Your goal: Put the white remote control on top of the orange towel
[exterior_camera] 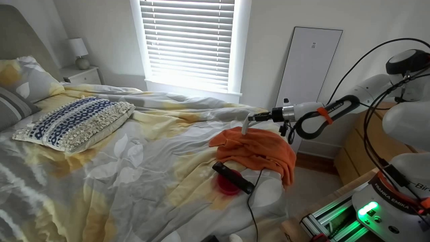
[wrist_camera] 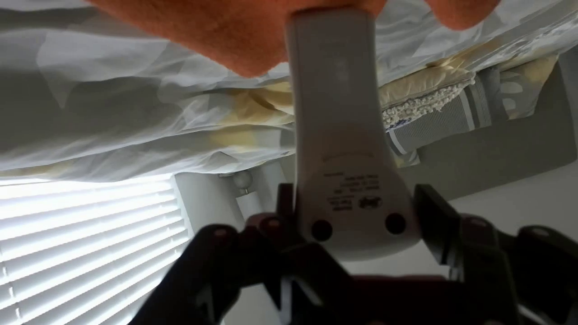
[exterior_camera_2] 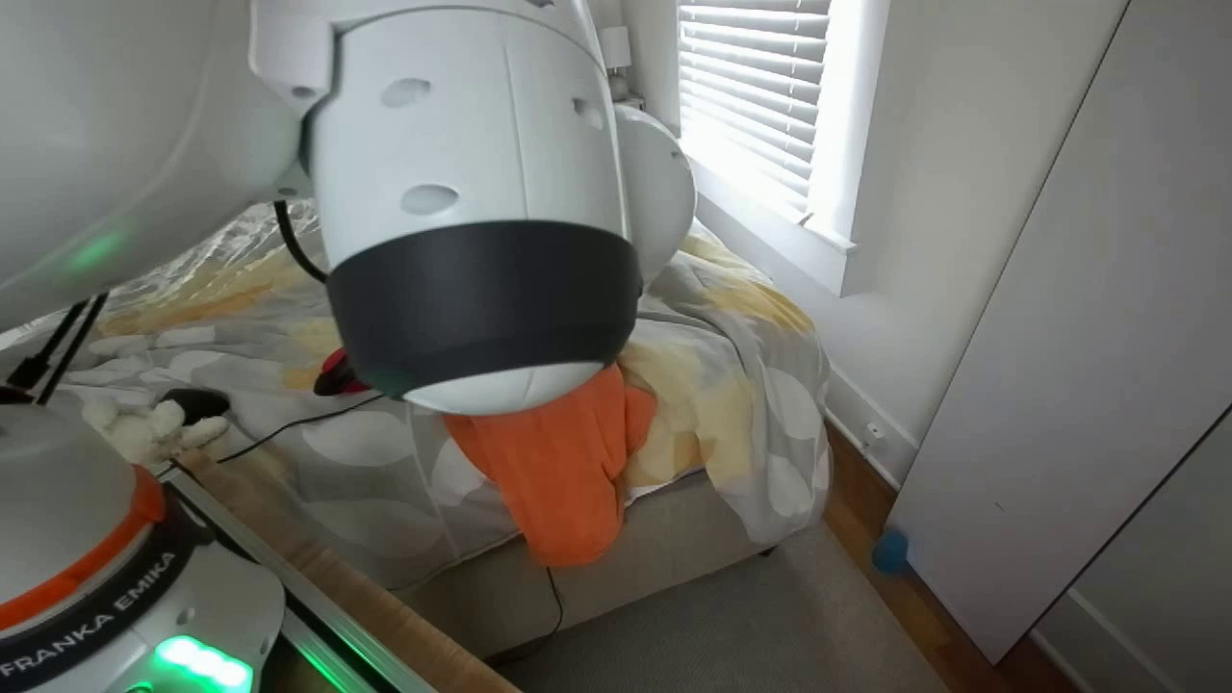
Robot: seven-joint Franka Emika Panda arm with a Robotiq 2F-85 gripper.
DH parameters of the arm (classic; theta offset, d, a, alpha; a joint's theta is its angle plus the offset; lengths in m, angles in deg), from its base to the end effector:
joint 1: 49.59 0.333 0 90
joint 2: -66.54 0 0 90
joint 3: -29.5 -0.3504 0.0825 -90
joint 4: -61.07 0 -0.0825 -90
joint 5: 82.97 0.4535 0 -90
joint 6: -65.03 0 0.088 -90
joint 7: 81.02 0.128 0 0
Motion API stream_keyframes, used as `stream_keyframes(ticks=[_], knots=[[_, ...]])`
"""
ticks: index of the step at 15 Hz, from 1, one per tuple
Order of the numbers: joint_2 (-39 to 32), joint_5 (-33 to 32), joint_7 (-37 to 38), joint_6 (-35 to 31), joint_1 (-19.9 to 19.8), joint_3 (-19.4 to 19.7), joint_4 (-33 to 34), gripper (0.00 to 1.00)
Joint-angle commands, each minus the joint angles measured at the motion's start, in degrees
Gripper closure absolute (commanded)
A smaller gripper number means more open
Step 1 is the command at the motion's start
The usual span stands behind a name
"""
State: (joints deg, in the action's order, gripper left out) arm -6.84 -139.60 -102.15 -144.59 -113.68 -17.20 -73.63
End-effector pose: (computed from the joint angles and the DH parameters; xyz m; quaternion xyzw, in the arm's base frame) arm 0.5204 0.0532 0.0708 -0.8019 -0.1967 -0.4745 0.3051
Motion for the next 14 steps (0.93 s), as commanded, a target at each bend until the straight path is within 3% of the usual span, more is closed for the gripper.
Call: stream_keyframes(ticks=[1, 6, 14], knots=[[-2.6, -6.7, -0.6, 3.7, -2.6, 2.0, 1.3, 0.58], [-1.0, -11.5, -0.1, 9.6, -4.6, 3.3, 1.7, 0.58], [0.9, -14.0, -1.4, 15.4, -7.0, 3.2, 1.9, 0.58]])
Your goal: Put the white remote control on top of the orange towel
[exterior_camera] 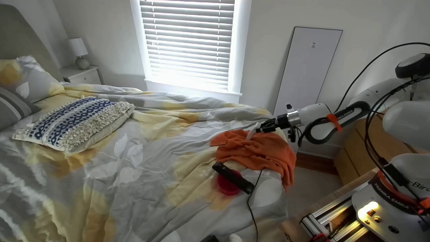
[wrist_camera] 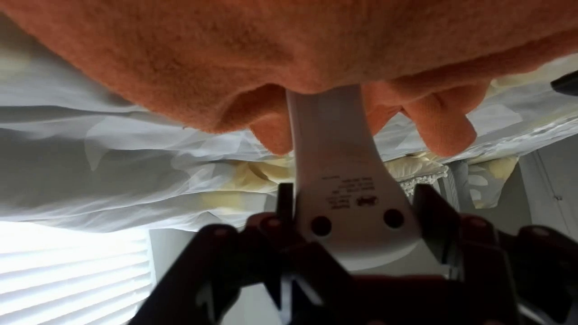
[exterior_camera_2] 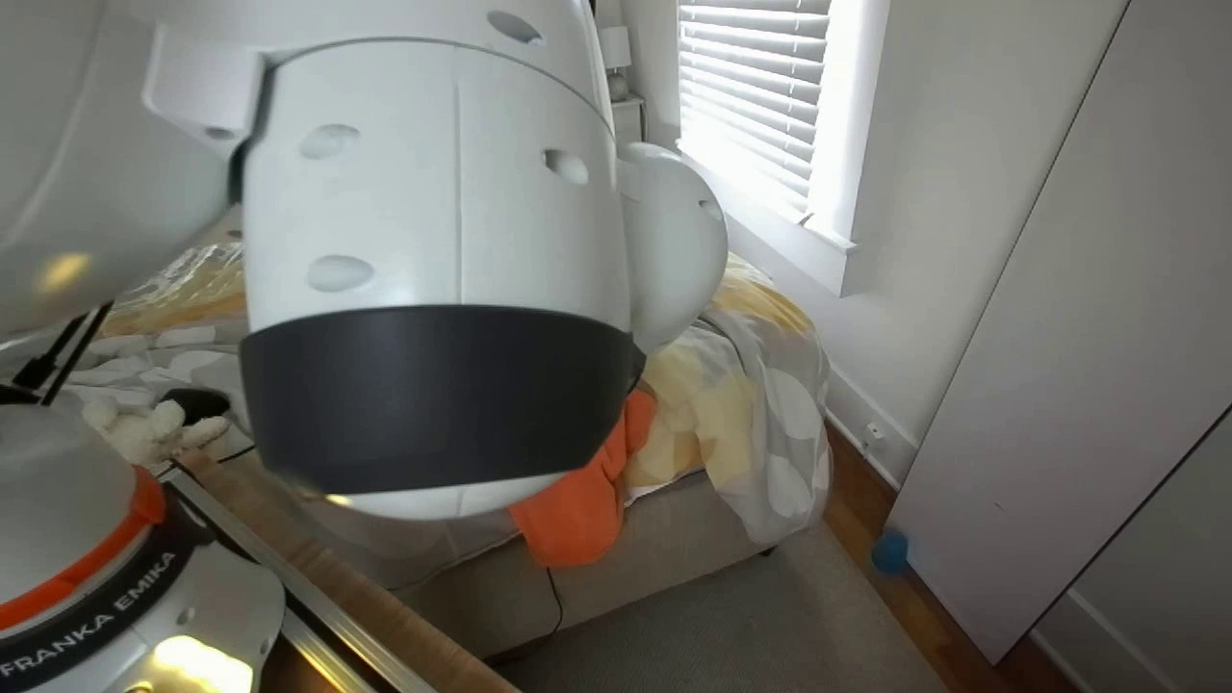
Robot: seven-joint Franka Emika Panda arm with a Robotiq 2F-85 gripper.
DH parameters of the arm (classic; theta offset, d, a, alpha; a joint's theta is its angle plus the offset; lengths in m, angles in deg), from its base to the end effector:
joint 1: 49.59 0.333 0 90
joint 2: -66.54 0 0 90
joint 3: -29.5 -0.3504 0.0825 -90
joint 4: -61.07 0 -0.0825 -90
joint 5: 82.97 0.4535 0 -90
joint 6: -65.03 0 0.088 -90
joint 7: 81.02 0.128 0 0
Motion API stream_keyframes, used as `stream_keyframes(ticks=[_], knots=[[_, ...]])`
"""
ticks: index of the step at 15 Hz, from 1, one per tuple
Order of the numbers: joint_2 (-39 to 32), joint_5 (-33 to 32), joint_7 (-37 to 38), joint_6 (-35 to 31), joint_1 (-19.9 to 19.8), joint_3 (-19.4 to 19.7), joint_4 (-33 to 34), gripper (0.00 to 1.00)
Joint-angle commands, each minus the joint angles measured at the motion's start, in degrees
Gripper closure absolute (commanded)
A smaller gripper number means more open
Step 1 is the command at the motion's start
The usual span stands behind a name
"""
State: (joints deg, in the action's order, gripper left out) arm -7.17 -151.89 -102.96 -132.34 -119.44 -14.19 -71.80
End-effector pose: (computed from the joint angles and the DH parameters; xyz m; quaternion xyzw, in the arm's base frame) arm 0.5030 0.0138 0.0316 -0.8202 -0.2883 -0.4192 0.2617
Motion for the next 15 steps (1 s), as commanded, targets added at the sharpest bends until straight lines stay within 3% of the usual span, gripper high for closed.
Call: stream_keyframes(ticks=[1, 4, 9, 13, 15], knots=[[1.7, -1.7, -0.9, 3.6, -1.4, 0.3, 0.1, 0.58], [3.7, -1.2, -1.7, 5.6, -1.9, 0.2, -0.1, 0.44], [9.1, -0.2, -1.5, 9.7, -2.3, -0.1, -1.1, 0.06], [15.4, 1.2, 1.2, 12.1, -1.5, -0.4, -2.1, 0.0], [22.0, 3.8, 7.2, 9.8, 1.6, 1.2, -2.6, 0.0]])
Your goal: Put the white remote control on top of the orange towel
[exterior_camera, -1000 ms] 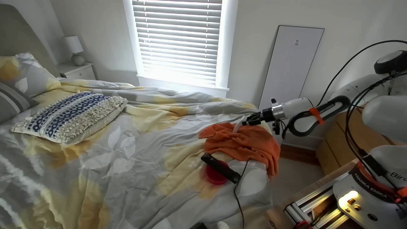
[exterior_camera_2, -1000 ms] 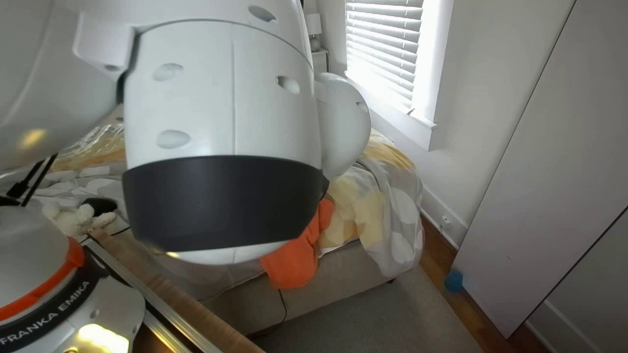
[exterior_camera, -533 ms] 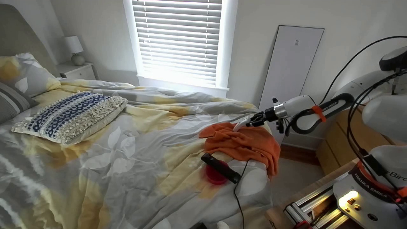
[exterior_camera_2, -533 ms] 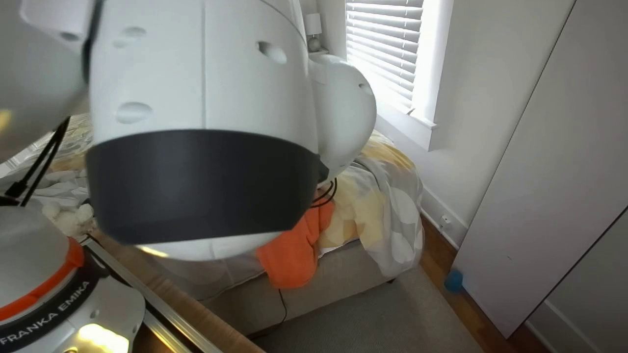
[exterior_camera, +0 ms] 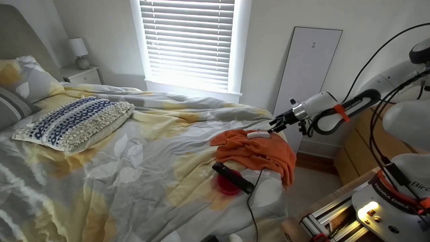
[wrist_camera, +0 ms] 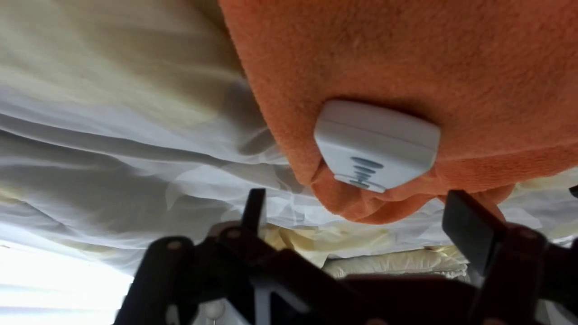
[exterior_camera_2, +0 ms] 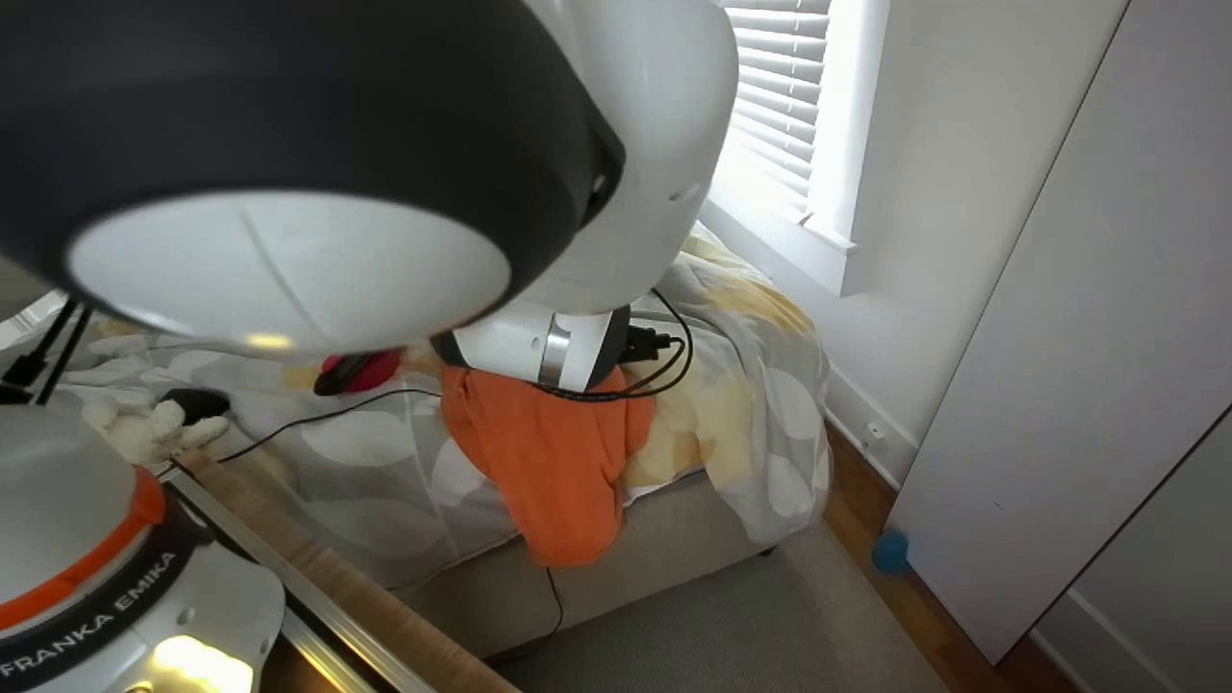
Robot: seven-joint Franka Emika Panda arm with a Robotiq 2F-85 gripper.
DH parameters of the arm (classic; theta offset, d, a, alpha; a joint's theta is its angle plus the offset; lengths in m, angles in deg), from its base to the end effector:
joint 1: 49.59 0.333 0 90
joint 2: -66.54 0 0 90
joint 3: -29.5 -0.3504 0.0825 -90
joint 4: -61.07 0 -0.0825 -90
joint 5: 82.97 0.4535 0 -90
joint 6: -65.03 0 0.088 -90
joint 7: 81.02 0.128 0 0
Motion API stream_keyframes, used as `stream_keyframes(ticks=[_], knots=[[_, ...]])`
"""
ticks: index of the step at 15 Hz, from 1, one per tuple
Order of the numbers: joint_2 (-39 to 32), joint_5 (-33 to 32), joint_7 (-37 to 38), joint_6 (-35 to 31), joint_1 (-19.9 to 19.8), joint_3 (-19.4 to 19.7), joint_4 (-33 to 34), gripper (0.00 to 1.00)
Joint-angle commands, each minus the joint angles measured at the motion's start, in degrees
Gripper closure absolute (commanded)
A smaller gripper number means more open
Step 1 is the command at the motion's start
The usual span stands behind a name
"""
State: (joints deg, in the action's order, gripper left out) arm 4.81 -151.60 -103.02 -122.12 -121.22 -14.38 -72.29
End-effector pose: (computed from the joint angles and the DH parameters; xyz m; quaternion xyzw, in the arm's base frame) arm 0.5120 -0.0483 0.0462 -0.8568 -0.3505 -0.3390 0.1676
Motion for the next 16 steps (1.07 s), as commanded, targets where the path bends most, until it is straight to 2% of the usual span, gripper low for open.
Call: stream_keyframes(ticks=[1, 3, 8, 10, 12, 16], knots=[[13.1, 7.2, 8.8, -0.2, 4.7, 1.5, -3.6, 0.0], [18.0, 10.0, 15.3, 1.1, 6.4, 0.3, -4.5, 0.0], [32.1, 17.9, 30.1, 3.4, 14.2, -0.3, -6.7, 0.0], [36.8, 20.3, 35.1, 6.3, 16.9, -0.8, -7.1, 0.0], [40.3, 22.5, 39.6, 11.2, 19.0, -2.1, -6.9, 0.0], [44.0, 27.1, 45.7, 25.6, 21.5, -6.1, -4.2, 0.0]])
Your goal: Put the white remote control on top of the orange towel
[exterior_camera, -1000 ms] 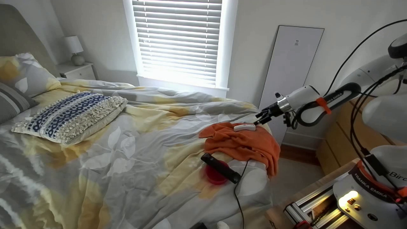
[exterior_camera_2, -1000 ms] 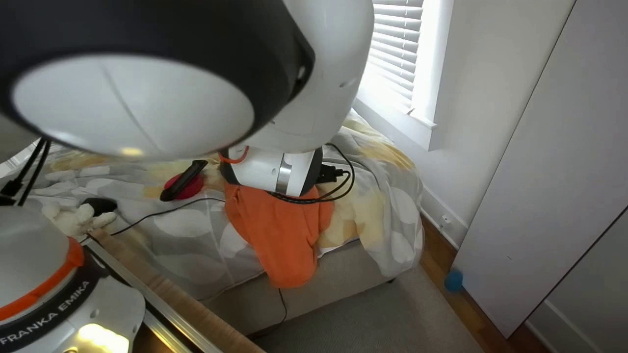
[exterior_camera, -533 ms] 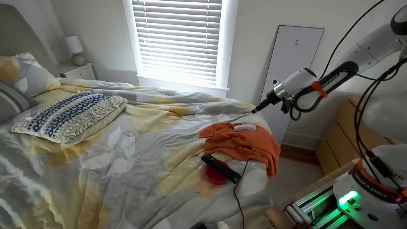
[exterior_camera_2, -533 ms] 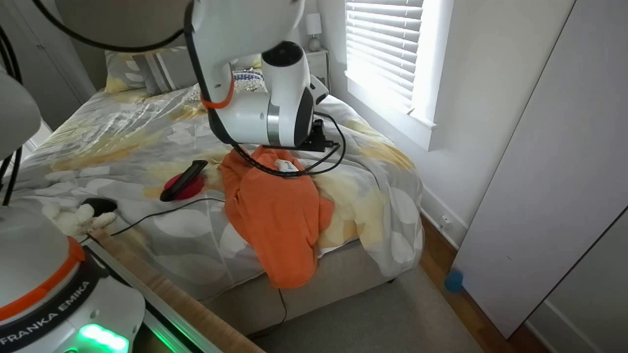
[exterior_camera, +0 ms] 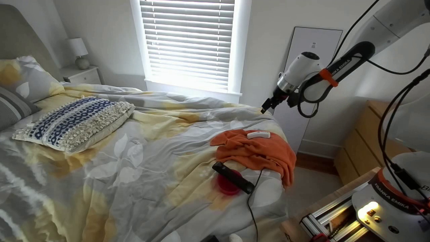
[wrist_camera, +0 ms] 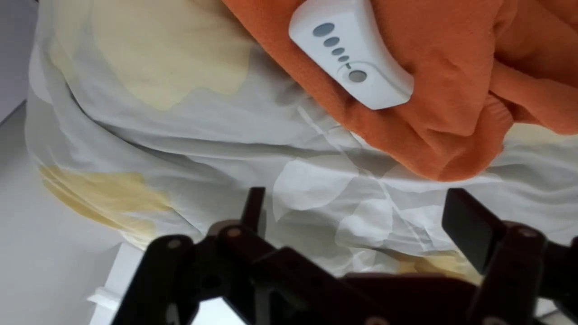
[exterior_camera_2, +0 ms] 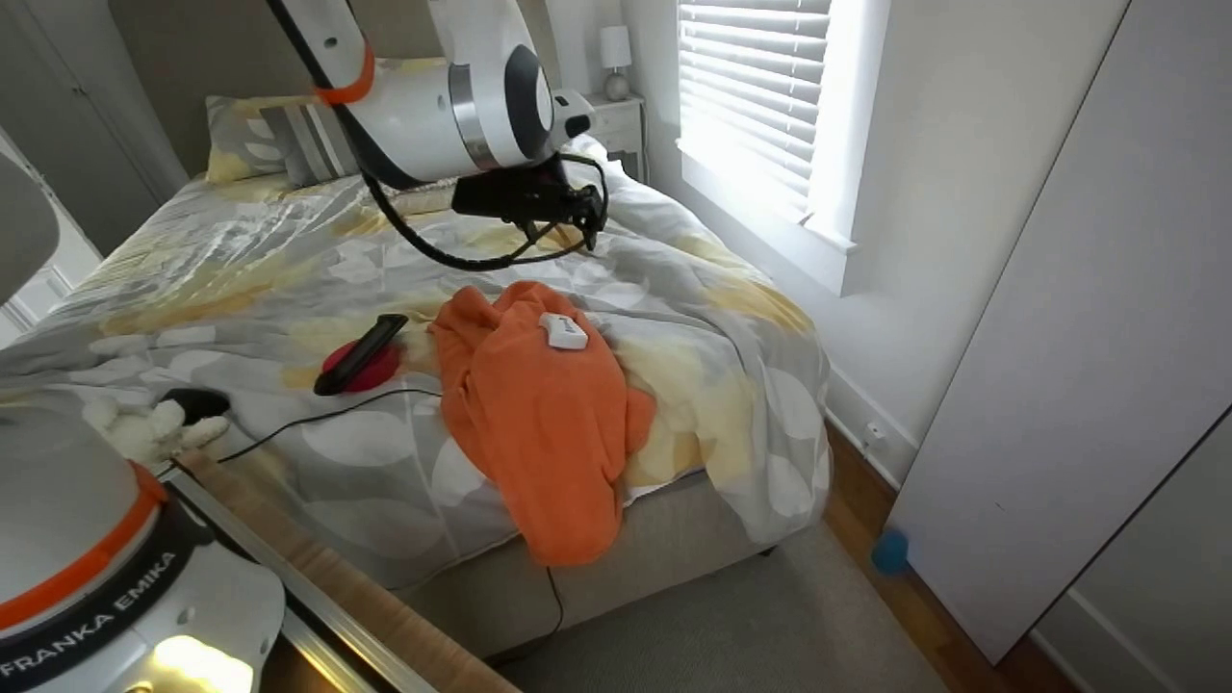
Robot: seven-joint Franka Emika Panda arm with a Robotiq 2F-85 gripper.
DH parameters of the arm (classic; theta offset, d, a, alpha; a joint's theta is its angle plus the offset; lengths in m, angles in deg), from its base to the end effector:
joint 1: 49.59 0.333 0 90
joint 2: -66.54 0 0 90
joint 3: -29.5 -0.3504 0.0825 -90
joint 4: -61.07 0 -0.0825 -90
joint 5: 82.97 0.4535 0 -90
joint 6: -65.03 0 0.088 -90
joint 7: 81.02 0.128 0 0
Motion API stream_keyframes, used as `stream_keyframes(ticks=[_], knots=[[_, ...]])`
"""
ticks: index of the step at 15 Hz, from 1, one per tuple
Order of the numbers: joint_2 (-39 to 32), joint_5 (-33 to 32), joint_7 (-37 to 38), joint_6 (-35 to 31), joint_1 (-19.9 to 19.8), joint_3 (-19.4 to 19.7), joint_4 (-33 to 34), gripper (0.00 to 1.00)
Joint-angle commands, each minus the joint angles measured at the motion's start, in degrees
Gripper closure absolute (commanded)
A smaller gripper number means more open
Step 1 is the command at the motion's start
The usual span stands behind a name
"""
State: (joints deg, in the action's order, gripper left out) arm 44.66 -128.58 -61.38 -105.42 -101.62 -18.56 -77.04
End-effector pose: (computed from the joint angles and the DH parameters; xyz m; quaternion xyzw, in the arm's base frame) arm 0.5598 0.0286 0.1969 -0.9731 -0.1317 -0.1867 0.0299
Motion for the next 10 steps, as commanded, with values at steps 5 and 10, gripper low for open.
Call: stream_keyframes(ticks=[5, 10], knots=[[-1.3, 15.4, 2.3, 31.4, 2.7, -5.8, 10.5, 0.0], [-1.3, 36.0, -2.4, 41.6, 18.8, 10.0, 20.2, 0.0]])
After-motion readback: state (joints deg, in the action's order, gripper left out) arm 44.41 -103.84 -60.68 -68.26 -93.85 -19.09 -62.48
